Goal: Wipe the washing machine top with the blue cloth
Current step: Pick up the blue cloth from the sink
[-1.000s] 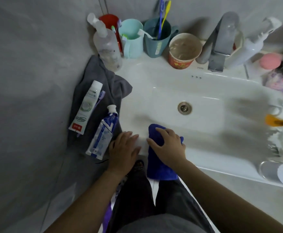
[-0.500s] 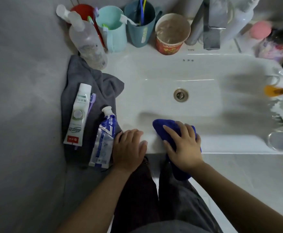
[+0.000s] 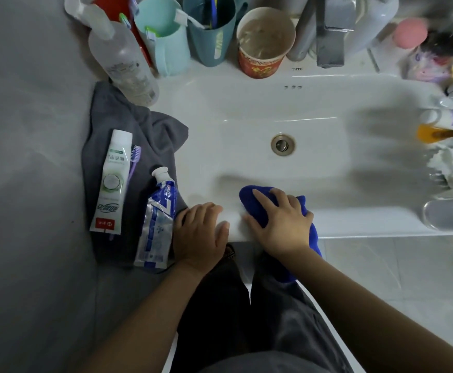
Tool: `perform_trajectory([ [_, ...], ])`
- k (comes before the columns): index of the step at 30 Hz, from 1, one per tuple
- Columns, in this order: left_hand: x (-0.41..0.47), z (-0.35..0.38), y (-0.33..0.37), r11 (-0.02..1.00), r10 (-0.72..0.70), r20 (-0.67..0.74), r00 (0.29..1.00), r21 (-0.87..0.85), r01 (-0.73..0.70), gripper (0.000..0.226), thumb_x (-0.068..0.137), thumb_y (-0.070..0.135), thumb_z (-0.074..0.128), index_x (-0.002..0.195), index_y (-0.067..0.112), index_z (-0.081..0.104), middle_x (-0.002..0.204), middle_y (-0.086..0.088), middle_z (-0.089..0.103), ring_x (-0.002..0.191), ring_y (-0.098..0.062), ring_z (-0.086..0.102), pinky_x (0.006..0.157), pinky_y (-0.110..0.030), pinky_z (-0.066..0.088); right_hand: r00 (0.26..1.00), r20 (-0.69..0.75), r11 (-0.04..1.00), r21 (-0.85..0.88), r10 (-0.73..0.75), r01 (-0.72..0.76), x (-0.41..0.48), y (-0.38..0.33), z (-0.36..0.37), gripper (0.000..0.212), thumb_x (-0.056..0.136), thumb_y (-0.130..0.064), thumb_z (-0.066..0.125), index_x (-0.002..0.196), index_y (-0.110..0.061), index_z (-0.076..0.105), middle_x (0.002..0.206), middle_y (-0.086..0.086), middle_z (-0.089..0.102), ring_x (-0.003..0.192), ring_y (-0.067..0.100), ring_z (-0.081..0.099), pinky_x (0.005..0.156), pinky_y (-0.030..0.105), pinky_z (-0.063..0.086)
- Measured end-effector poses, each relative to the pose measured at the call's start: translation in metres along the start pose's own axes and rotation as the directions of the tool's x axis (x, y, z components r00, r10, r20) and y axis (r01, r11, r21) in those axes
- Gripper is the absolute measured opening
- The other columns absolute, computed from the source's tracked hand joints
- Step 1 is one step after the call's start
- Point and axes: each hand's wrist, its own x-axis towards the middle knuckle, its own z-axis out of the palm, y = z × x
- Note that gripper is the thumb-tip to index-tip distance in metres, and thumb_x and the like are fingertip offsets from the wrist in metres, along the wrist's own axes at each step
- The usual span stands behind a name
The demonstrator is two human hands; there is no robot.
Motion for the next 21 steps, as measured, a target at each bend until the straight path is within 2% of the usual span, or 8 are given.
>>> perform_trajectory([
  [3, 0.001, -0.001, 0.001, 1.0, -0.021, 0.027, 0.999, -0.009, 0.022, 0.032, 0.086, 0.038, 0.044, 0.106, 0.018, 0.059, 0.108, 0.0, 0.064, 0.097, -0.02, 0.056, 0.089, -0.035, 0.033, 1.0, 0.013, 1.0, 0.019, -0.006, 0.006, 0.005, -0.001, 0.001, 0.05, 0.087, -0.058, 0.043, 0.134, -0.039, 0.042, 0.137, -0.001, 0.045, 0.122, 0.026, 0.039, 0.092, 0.047, 0.034],
  [7, 0.001, -0.009, 0.004, 0.998, -0.048, 0.101, 0.994, -0.028, 0.052, 0.034, 0.086, 0.037, 0.041, 0.107, 0.018, 0.06, 0.109, 0.0, 0.065, 0.101, -0.021, 0.056, 0.092, -0.037, 0.032, 0.999, -0.01, 0.983, 0.181, -0.041, 0.042, -0.003, 0.007, -0.012, 0.047, 0.087, -0.048, 0.053, 0.132, -0.033, 0.049, 0.12, 0.006, 0.051, 0.108, 0.029, 0.047, 0.075, 0.037, 0.044],
  [12, 0.006, -0.034, 0.021, 0.999, -0.025, 0.202, 0.979, -0.023, 0.03, 0.043, 0.087, 0.045, 0.033, 0.113, 0.02, 0.056, 0.114, -0.001, 0.063, 0.107, -0.026, 0.056, 0.097, -0.052, 0.034, 0.986, -0.124, 0.914, 0.402, 0.113, -0.055, -0.041, 0.032, -0.047, 0.044, 0.087, -0.049, 0.054, 0.129, -0.036, 0.05, 0.104, 0.0, 0.055, 0.094, 0.022, 0.055, 0.072, 0.03, 0.045],
  [14, 0.009, -0.045, 0.037, 0.998, 0.028, 0.229, 0.973, -0.056, -0.016, 0.05, 0.087, 0.049, 0.029, 0.119, 0.019, 0.054, 0.121, -0.004, 0.06, 0.11, -0.028, 0.055, 0.096, -0.055, 0.037, 0.966, -0.172, 0.871, 0.484, 0.191, -0.086, -0.062, 0.048, -0.06, 0.041, 0.088, -0.049, 0.053, 0.127, -0.037, 0.051, 0.102, -0.002, 0.056, 0.091, 0.019, 0.057, 0.074, 0.028, 0.043],
  [17, 0.008, -0.055, 0.069, 0.983, 0.154, 0.266, 0.952, -0.136, -0.121, 0.054, 0.087, 0.053, 0.028, 0.121, 0.019, 0.052, 0.123, -0.005, 0.058, 0.11, -0.027, 0.054, 0.094, -0.053, 0.041, 0.929, -0.217, 0.805, 0.581, 0.301, -0.125, -0.094, 0.075, -0.075, 0.037, 0.088, -0.05, 0.05, 0.124, -0.04, 0.052, 0.099, -0.006, 0.056, 0.089, 0.016, 0.057, 0.081, 0.034, 0.047],
  [21, 0.012, -0.057, 0.115, 0.937, 0.347, 0.309, 0.885, -0.154, -0.313, 0.053, 0.086, 0.053, 0.03, 0.121, 0.018, 0.052, 0.123, -0.005, 0.058, 0.11, -0.027, 0.054, 0.092, -0.056, 0.042, 0.846, -0.258, 0.729, 0.654, 0.466, -0.203, -0.142, 0.113, -0.084, 0.035, 0.089, -0.053, 0.046, 0.122, -0.042, 0.051, 0.102, -0.007, 0.058, 0.093, 0.015, 0.056, 0.083, 0.033, 0.046],
])
